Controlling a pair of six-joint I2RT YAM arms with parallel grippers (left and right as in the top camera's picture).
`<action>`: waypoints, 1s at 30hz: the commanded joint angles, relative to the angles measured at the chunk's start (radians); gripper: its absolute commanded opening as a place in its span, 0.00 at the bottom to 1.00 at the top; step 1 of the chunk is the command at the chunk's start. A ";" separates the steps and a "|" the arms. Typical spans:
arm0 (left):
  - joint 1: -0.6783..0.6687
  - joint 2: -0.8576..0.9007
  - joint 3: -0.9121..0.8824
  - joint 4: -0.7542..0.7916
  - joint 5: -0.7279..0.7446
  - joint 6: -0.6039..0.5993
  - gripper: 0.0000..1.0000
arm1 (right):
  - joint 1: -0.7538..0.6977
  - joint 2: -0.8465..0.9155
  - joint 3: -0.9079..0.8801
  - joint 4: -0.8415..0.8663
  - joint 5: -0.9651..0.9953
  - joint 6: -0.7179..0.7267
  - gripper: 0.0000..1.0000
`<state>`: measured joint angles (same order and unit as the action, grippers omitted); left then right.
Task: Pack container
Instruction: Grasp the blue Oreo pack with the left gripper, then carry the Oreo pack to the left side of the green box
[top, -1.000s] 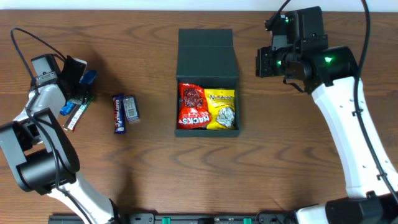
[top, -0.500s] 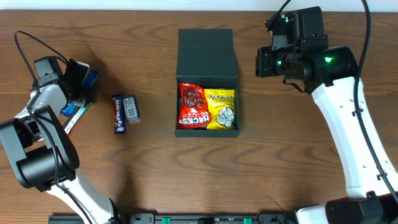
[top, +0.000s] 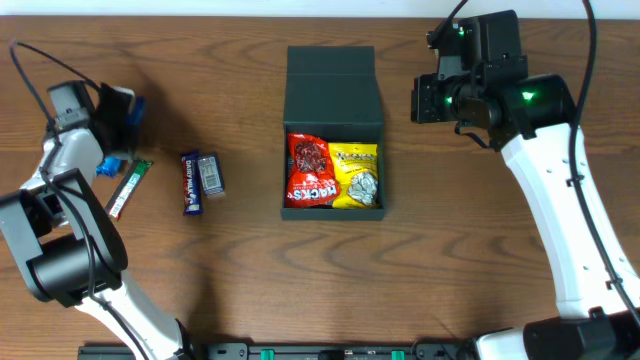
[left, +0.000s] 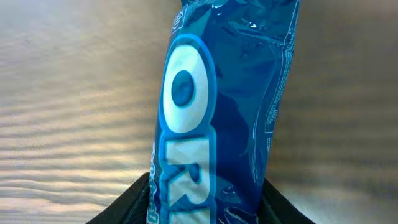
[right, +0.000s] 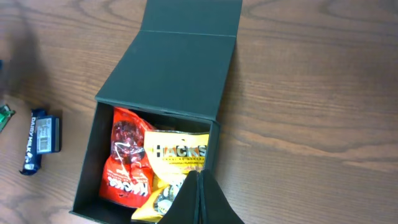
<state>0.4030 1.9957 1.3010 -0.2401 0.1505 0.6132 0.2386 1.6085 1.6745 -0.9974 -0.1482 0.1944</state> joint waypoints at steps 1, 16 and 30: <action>-0.005 -0.014 0.092 -0.015 -0.003 -0.093 0.25 | -0.002 -0.004 -0.002 0.004 0.003 0.011 0.02; -0.360 -0.029 0.439 -0.454 0.008 -0.601 0.06 | -0.135 -0.039 0.000 0.016 0.036 0.037 0.02; -0.861 -0.051 0.452 -0.773 -0.207 -1.412 0.06 | -0.293 -0.079 0.000 -0.019 0.036 -0.047 0.02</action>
<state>-0.4171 1.9923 1.7283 -0.9737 0.0628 -0.5262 -0.0429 1.5429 1.6745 -1.0149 -0.1146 0.1837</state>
